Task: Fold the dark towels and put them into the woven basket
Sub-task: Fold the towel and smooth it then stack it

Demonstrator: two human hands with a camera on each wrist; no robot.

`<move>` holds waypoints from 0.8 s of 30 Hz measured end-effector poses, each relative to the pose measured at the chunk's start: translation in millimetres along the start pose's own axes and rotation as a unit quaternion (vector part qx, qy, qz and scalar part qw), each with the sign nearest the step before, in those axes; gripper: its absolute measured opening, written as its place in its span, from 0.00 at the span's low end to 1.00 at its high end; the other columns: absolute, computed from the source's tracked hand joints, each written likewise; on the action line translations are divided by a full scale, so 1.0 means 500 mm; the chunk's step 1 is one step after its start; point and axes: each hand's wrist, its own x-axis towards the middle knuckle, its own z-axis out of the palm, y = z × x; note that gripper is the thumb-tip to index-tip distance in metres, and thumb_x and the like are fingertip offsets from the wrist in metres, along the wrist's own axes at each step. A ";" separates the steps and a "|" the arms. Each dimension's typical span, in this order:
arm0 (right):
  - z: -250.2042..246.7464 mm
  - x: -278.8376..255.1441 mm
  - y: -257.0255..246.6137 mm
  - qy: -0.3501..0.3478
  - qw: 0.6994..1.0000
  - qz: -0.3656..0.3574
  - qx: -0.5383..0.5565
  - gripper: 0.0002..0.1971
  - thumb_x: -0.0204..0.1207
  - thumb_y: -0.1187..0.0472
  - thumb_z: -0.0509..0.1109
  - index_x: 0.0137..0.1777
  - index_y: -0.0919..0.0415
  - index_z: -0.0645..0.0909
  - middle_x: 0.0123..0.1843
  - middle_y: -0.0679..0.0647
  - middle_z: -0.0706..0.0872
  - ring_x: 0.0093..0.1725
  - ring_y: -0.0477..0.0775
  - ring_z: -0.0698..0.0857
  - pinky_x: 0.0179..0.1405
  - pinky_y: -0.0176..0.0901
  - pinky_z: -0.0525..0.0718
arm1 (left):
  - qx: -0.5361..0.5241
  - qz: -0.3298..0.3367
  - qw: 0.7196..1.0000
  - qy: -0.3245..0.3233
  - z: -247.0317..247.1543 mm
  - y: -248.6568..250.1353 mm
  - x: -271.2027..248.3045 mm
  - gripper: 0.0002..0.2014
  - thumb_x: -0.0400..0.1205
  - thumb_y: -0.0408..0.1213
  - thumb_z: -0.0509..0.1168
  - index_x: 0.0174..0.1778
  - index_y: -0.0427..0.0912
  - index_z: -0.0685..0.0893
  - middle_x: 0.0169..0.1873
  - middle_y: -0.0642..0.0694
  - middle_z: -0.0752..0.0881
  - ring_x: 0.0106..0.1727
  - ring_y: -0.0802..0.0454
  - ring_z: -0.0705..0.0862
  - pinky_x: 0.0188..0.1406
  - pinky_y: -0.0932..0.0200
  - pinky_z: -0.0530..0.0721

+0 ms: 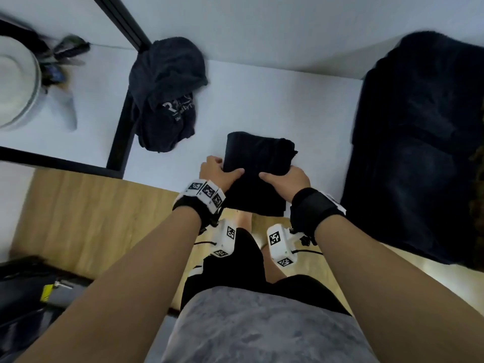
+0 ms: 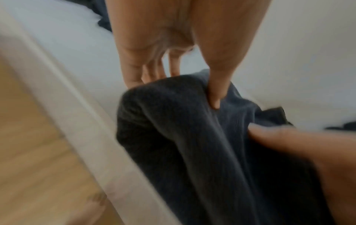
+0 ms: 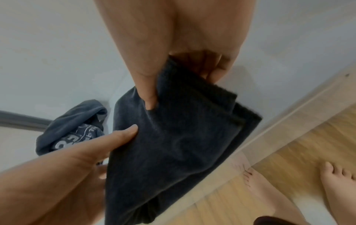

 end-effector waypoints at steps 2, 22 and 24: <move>0.000 -0.002 -0.001 -0.013 1.000 0.005 0.015 0.22 0.68 0.45 0.80 0.57 0.56 0.84 0.52 0.52 0.89 0.54 0.57 0.88 0.57 0.50 0.87 | -0.058 -0.009 0.996 -0.065 0.001 0.002 0.008 0.32 0.72 0.48 0.78 0.68 0.40 0.76 0.59 0.45 0.86 0.54 0.50 0.86 0.54 0.57 0.85; -0.585 -0.140 -0.103 0.329 0.925 -0.166 0.090 0.30 0.74 0.59 0.70 0.76 0.50 0.67 0.59 0.45 0.81 0.58 0.49 0.82 0.56 0.35 0.75 | -0.344 0.241 0.862 -0.283 0.064 0.556 -0.167 0.32 0.80 0.32 0.71 0.79 0.51 0.68 0.55 0.39 0.88 0.52 0.49 0.89 0.41 0.55 0.88; -0.621 -0.123 -0.091 0.328 0.928 -0.162 0.069 0.31 0.76 0.62 0.69 0.78 0.50 0.65 0.65 0.49 0.82 0.64 0.52 0.82 0.63 0.38 0.75 | -0.303 0.283 0.866 -0.280 0.098 0.592 -0.163 0.35 0.81 0.30 0.70 0.81 0.56 0.64 0.56 0.37 0.88 0.53 0.47 0.89 0.47 0.49 0.89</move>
